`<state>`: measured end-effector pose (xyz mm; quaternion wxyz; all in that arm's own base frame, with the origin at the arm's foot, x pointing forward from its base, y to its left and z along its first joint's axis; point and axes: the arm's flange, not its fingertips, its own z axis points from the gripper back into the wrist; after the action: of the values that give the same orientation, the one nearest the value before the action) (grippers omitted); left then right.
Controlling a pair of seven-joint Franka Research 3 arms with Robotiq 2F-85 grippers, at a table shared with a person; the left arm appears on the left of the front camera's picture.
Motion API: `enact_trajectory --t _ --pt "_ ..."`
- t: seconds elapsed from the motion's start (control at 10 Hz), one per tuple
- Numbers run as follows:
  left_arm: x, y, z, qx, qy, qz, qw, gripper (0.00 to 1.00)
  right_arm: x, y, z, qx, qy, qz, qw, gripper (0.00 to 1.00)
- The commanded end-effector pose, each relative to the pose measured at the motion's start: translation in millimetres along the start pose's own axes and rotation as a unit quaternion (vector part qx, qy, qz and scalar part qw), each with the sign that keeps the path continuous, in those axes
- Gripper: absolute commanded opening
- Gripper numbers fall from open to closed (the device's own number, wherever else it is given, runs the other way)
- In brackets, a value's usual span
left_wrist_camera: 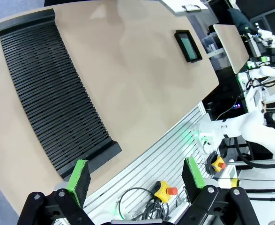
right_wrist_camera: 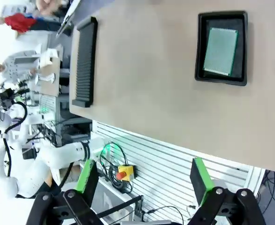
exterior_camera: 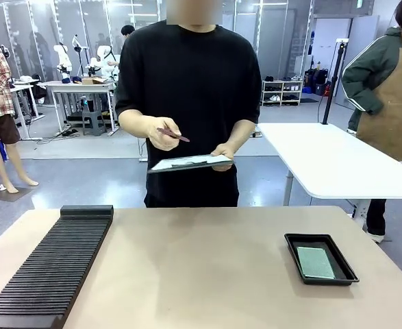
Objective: Inspect the PCB.
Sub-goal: Place the Blank PCB in the ESD tray.
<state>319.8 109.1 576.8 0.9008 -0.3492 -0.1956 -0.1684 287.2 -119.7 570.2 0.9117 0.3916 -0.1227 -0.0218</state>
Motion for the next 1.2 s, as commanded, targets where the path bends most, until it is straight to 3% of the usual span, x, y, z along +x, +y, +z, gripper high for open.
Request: enact_trajectory --t 0.0,0.3,0.4,1.1 --pt "2.6 -1.8 4.3 0.006 0.012 0.006 1.000 1.00 -11.5 3.1 4.5 0.011 -0.038 0.014 0.999 1.00" --pt "2.6 -1.8 4.3 0.006 0.012 0.006 1.000 1.00 -15.0 7.1 -6.1 0.011 -0.081 0.025 0.996 1.00" --pt "2.6 -1.8 4.3 0.006 0.012 0.006 1.000 1.00 -12.7 5.3 18.2 0.010 -0.049 0.004 0.999 1.00" --pt "2.6 -1.8 4.3 0.006 0.012 0.006 1.000 1.00 -12.7 5.3 18.2 0.010 -0.049 0.004 0.999 1.00"
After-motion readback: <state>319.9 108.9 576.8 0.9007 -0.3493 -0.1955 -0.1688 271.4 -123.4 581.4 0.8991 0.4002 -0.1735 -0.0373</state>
